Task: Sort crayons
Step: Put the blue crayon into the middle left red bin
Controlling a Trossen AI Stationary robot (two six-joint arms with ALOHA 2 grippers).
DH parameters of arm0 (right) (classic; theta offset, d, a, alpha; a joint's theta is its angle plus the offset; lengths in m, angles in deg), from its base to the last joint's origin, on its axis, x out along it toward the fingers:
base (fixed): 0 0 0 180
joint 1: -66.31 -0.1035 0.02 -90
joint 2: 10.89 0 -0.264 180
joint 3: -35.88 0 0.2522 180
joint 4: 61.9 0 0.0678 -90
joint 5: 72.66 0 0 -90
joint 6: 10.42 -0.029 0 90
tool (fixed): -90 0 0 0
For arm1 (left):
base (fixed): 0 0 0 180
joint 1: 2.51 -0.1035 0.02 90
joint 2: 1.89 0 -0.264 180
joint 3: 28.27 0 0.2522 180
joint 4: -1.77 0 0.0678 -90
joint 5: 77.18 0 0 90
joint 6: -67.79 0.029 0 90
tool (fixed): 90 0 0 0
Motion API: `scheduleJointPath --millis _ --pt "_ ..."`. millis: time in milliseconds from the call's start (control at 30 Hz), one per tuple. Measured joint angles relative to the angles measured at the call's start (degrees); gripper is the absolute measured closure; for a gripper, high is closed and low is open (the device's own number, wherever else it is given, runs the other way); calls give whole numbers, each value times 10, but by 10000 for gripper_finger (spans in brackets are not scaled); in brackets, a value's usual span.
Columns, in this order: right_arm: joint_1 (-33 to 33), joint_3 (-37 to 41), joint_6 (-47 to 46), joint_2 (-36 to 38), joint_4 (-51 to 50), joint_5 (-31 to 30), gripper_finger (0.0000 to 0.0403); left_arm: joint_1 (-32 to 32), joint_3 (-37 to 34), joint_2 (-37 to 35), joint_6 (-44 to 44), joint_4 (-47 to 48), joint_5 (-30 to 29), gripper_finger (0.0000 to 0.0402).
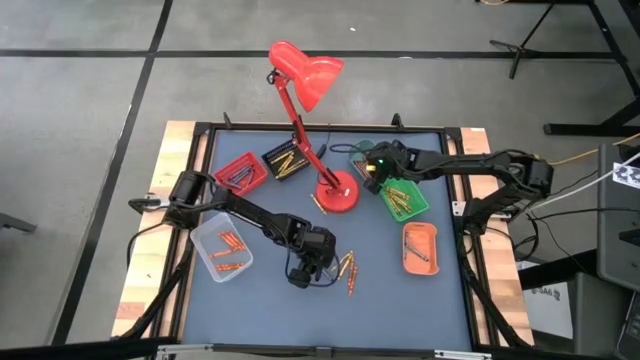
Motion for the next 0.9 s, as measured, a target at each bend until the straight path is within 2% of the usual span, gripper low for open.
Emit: scheduleJointPath --millis 167,300,400,600,667,900 --pt "0 0 35 17 -2 23 275 0 1 5 13 4 -2 276" --pt "0 0 39 43 -7 66 275 0 1 6 13 5 -4 296" --pt "-1 0 39 66 -7 133 275 0 1 6 13 4 -13 321" --pt "-3 0 27 89 -6 321 275 1 1 7 13 4 -22 364" --pt "-16 0 22 89 -5 358 275 1 1 7 13 4 -22 376" --pt "-114 0 26 89 -3 352 275 0 1 7 13 5 -24 397"
